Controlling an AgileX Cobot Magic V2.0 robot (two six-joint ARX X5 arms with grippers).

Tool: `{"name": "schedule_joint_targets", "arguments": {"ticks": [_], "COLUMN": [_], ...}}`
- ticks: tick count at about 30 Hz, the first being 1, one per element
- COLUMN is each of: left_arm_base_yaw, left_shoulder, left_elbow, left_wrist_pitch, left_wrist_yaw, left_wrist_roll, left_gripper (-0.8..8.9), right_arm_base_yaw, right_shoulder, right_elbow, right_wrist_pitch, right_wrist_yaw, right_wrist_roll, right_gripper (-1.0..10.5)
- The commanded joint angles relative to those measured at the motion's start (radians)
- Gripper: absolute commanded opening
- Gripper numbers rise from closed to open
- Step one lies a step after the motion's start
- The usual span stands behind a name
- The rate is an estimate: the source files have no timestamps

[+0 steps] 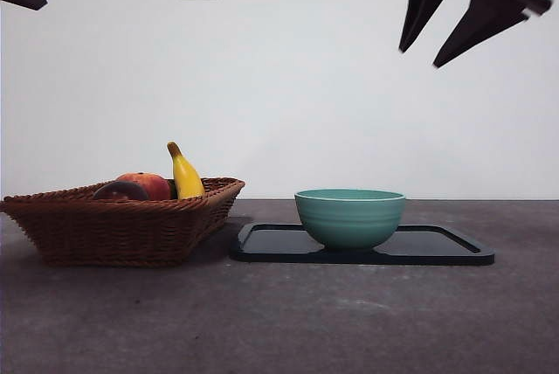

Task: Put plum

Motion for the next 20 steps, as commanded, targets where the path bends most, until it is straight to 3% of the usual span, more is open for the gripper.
{"name": "schedule_joint_targets", "arguments": {"ticks": [1,20], "left_arm_base_yaw": [-0.004,-0.004], "left_shoulder": [0.005,0.005], "left_elbow": [0.010,0.010], "left_wrist_pitch": [0.007,0.006], "left_wrist_yaw": [0.005,0.005], "left_wrist_roll": [0.014,0.021], "left_gripper": [4.05,4.05], "right_arm_base_yaw": [-0.005,-0.003], "right_shoulder": [0.081,0.402], "right_elbow": [0.054,0.076], "right_wrist_pitch": [0.003,0.073], "right_wrist_yaw": [0.002,0.024], "right_wrist_roll": [-0.028,-0.048], "right_gripper": [2.3,2.3]}}
